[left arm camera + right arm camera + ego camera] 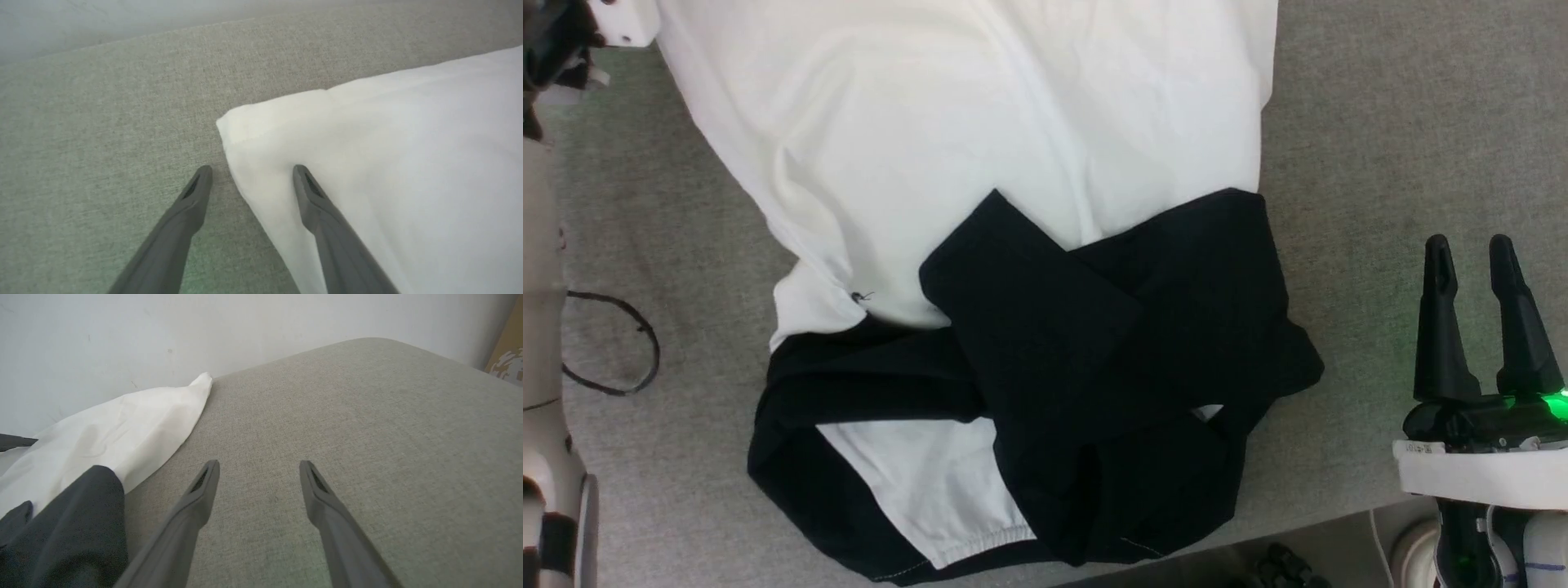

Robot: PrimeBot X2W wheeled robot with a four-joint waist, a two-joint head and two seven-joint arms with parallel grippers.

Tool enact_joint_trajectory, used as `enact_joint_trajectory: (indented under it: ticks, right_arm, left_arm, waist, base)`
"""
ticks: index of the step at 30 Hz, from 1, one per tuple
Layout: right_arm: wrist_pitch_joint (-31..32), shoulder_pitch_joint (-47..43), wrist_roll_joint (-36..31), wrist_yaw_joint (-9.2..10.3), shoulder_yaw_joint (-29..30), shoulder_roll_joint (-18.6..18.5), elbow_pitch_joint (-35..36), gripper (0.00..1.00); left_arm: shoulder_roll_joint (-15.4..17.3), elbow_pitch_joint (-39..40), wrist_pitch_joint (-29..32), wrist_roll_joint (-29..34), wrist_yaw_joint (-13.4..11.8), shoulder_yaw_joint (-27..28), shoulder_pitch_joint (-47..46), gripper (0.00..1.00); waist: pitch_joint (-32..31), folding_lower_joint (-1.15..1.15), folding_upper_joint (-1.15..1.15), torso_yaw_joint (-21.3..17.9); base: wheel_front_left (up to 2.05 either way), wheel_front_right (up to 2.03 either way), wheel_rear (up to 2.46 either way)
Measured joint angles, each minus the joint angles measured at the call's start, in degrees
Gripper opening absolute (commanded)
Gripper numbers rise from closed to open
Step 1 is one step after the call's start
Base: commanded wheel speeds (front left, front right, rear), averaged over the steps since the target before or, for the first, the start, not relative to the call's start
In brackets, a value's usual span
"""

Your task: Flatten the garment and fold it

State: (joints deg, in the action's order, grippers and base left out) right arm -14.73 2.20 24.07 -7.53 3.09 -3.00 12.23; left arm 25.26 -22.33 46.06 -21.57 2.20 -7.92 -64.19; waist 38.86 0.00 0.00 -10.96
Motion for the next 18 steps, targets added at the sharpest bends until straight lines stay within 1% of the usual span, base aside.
enact_joint_trajectory:
  ticks: [2, 3, 4, 5, 11, 14, 16, 18]
  right_arm:
    - [0.0, 0.2, 0.1, 0.0, 0.0, 0.0, -0.1, 1.0]
    - [0.0, 0.2, 0.1, 0.0, 0.0, 0.0, -0.2, 1.0]
    - [0.0, 0.3, 0.1, 0.0, 0.0, 0.0, -0.2, 1.0]
    - [0.0, 0.3, 0.1, 0.0, 0.0, 0.0, -0.3, 1.0]
    - [0.0, 1.2, -0.7, 0.0, 0.0, 0.0, -0.4, 1.0]
    - [0.2, 2.8, -3.3, 0.0, -0.1, 0.0, 0.4, 1.0]
    - [2.4, 4.9, -4.9, 0.0, 0.1, 0.0, 2.3, 1.0]
    - [5.8, 8.5, -6.9, 0.0, 0.7, 0.0, 5.4, 1.0]
  left_arm:
    - [0.3, 0.2, 0.2, 0.0, -0.3, 0.0, -0.6, 1.0]
    - [0.4, 0.3, 0.5, 0.0, -0.2, -0.2, -0.8, 0.85]
    - [0.5, 0.5, 0.5, 0.0, -0.2, -0.4, -1.0, 0.25]
    - [0.5, 0.8, 0.3, 0.0, 0.1, -0.4, -1.0, 0.0]
    - [0.5, 1.1, -1.8, -0.2, 1.3, -1.1, -0.9, 0.0]
    - [0.5, 1.0, -3.5, -0.5, 1.5, -1.2, -0.3, 0.0]
    - [0.5, 1.0, -4.2, -0.7, 1.9, -1.4, 0.1, 0.0]
    - [0.5, 0.9, -5.3, -0.9, 1.9, -1.4, 0.4, 0.0]
  waist:
    - [0.5, 0.0, 0.0, -0.4]
    - [0.7, -0.01, 0.0, -0.5]
    - [0.9, -0.01, 0.0, -0.6]
    - [1.1, 0.0, 0.0, -0.7]
    - [1.0, 0.0, 0.0, -0.4]
    - [0.4, 0.0, 0.0, -0.1]
    - [0.0, 0.0, 0.0, 0.0]
    - [-0.4, -0.01, 0.0, 0.2]
  base:
    - [0.0, 0.0, 0.0]
    - [0.0, 0.0, 0.0]
    - [0.0, 0.0, 0.0]
    - [0.0, 0.0, 0.0]
    - [0.0, 0.0, 0.0]
    - [0.0, 0.0, 0.0]
    - [0.0, 0.0, 0.0]
    - [0.0, 0.0, 0.0]
